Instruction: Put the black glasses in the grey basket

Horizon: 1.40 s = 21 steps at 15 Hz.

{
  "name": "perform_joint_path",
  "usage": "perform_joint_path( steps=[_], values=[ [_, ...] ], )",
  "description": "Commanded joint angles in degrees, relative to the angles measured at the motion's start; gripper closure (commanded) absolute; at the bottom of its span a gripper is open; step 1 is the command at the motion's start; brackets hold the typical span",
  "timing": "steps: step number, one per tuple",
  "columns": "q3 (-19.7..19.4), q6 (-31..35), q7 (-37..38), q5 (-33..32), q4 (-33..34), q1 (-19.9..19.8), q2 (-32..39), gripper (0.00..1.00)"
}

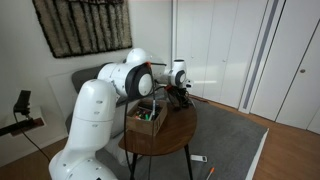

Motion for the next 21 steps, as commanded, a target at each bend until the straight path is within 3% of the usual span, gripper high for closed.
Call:
perform_joint_path(
  steps=[1,9,12,14,16,21],
  values=[
    [-0.7,-0.2,0.7,0.5,-2.6,1.6,-2.2,0.51],
    [-1.4,-0.2,1.5,0.8,-3.1,1.5,-2.0,0.6],
    [-1.8,-0.4,1.6,0.7,-2.9,1.5,-1.8,0.6],
    [-1.8,-0.7,1.4,0.8,-2.7,1.6,-1.5,0.85],
    [-1.8,-1.1,1.4,0.7,-2.5,1.6,-1.1,0.99],
    [-1.8,-0.6,0.9,0.4,-3.9,1.6,-4.1,0.99]
  ],
)
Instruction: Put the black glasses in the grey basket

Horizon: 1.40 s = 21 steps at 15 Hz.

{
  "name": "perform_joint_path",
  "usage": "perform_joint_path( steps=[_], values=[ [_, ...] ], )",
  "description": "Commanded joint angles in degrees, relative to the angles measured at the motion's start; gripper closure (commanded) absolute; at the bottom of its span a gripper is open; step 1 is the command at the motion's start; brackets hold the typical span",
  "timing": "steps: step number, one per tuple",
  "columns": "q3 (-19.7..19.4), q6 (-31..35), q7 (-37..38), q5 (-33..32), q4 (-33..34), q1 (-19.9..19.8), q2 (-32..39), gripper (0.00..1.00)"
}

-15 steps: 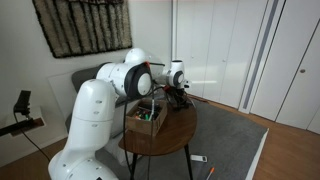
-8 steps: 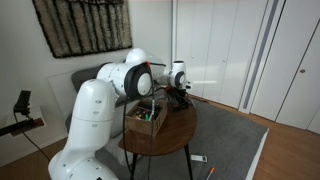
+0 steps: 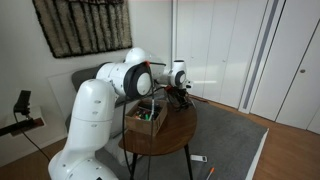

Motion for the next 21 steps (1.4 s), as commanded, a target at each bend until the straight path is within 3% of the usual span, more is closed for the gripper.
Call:
perform_joint_path(
  steps=[1,5,9,13,19,21],
  values=[
    [-0.2,0.7,-0.1,0.0,-3.8,0.8,-5.1,0.98],
    [0.0,4.5,-0.9,-3.4,-10.3,1.7,-15.5,0.98],
    [1.9,14.3,-1.8,-7.2,-15.6,2.0,-23.0,0.98],
    [3.7,23.5,6.4,-21.7,-15.9,1.8,-22.8,0.98],
    [5.0,24.0,19.2,-45.4,-13.5,4.9,-17.7,0.98],
    [5.2,22.9,22.7,-49.8,-11.6,6.2,-15.8,0.98]
  ],
)
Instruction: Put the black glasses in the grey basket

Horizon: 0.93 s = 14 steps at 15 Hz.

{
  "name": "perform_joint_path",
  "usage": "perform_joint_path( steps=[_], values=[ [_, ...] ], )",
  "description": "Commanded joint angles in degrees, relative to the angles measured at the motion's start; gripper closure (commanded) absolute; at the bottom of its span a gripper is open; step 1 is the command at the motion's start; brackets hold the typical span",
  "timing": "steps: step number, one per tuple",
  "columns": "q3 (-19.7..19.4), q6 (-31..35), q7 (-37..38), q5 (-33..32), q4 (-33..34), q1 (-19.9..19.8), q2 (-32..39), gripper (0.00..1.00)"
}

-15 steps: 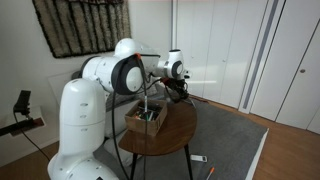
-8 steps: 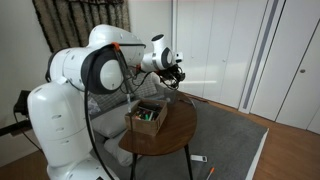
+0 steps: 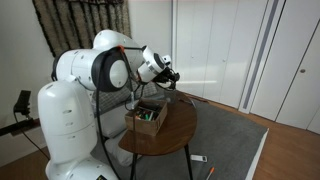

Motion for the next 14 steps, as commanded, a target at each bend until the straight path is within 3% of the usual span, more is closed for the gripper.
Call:
perform_joint_path(
  steps=[1,6,12,13,14],
  values=[
    [0.2,-0.8,6.5,-7.7,4.0,2.3,3.8,0.98],
    [-0.2,-1.1,9.6,-11.1,8.2,4.1,8.1,0.98],
    [0.4,-1.6,5.7,-8.8,13.6,4.2,13.7,0.98],
    [0.6,-1.7,5.5,-8.6,13.9,4.3,14.1,0.68],
    [0.6,-1.7,5.5,-8.6,14.0,4.4,14.3,0.66]
  ],
)
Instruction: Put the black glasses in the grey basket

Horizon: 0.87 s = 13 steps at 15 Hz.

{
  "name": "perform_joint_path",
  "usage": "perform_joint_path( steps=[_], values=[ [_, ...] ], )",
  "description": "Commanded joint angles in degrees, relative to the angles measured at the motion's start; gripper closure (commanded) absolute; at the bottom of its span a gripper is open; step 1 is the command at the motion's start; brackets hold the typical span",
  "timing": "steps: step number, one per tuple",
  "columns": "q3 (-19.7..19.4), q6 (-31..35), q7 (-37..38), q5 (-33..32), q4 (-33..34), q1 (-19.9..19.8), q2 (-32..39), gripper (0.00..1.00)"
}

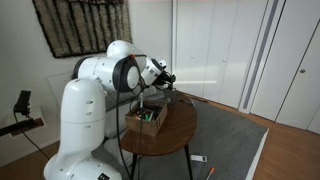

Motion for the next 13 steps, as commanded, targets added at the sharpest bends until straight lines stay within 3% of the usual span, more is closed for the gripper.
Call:
perform_joint_path(
  steps=[1,6,9,11,12,13],
  values=[
    [0.5,-1.3,-0.8,0.3,2.4,0.7,1.4,0.6],
    [0.7,0.8,0.2,4.6,-3.4,-1.3,-6.7,0.26],
    [1.6,5.9,-5.6,18.8,-10.0,-6.5,-14.1,0.05],
    [1.2,12.2,-10.8,28.2,-14.9,-10.0,-18.4,0.0],
    [0.4,6.9,-7.2,21.4,-7.3,-6.8,-12.6,0.0],
    [0.3,7.8,-8.8,22.5,-8.5,-7.9,-14.1,0.02]
  ],
)
